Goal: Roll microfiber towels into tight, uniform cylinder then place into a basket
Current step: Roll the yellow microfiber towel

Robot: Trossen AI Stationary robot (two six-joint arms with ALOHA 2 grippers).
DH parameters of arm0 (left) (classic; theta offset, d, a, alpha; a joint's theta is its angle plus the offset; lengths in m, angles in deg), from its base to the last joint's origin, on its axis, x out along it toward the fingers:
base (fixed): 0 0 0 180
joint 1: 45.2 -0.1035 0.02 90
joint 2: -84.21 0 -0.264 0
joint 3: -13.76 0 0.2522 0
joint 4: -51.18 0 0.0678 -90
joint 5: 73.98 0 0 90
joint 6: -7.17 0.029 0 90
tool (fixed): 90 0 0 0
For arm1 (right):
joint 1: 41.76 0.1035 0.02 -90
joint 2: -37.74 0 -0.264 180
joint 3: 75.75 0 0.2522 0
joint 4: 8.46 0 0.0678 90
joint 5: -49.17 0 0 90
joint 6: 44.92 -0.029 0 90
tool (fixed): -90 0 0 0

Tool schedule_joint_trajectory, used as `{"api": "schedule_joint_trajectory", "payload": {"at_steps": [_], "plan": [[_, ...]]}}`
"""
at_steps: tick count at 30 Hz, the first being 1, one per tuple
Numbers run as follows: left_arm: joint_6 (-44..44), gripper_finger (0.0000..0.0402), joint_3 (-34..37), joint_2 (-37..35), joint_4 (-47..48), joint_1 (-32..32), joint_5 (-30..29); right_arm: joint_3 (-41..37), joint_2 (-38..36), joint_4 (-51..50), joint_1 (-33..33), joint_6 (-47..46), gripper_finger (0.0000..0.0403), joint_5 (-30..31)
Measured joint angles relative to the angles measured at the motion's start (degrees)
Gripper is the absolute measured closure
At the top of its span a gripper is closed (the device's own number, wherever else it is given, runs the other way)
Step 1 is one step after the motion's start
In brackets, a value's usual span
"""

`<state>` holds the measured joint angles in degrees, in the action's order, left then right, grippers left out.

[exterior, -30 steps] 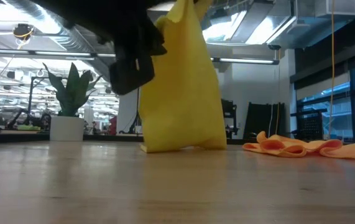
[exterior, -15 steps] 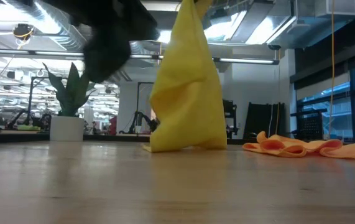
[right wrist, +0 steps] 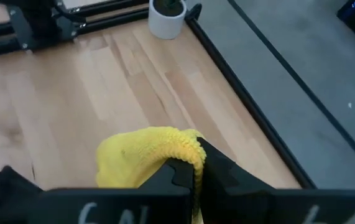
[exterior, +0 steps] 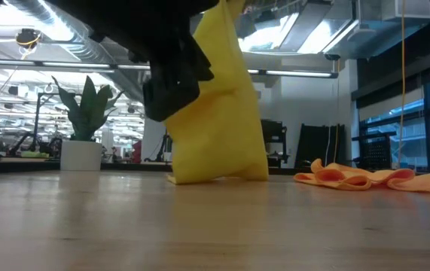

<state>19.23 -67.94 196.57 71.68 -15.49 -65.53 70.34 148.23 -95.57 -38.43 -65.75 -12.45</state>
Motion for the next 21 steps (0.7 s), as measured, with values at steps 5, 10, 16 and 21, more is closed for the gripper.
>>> {"api": "schedule_joint_trajectory", "payload": {"at_steps": [5,10,16,21], "plan": [[0.04,0.0324,0.0,0.0,-0.02,-2.11,-0.04,0.0,0.0,0.35,-0.84,-1.32,0.0393,-0.02],[-0.03,0.0324,0.0,0.0,0.0,-4.69,0.21,0.0,0.0,0.36,-0.92,-1.37,0.0393,-0.02],[-1.4,0.0324,0.0,0.0,0.0,-8.01,6.02,0.0,0.0,0.79,-0.92,-1.15,0.0393,-0.02],[-1.37,0.0324,0.0,0.0,0.0,-9.6,3.06,0.0,0.0,0.83,-0.92,-0.37,0.0393,-0.02]]}}
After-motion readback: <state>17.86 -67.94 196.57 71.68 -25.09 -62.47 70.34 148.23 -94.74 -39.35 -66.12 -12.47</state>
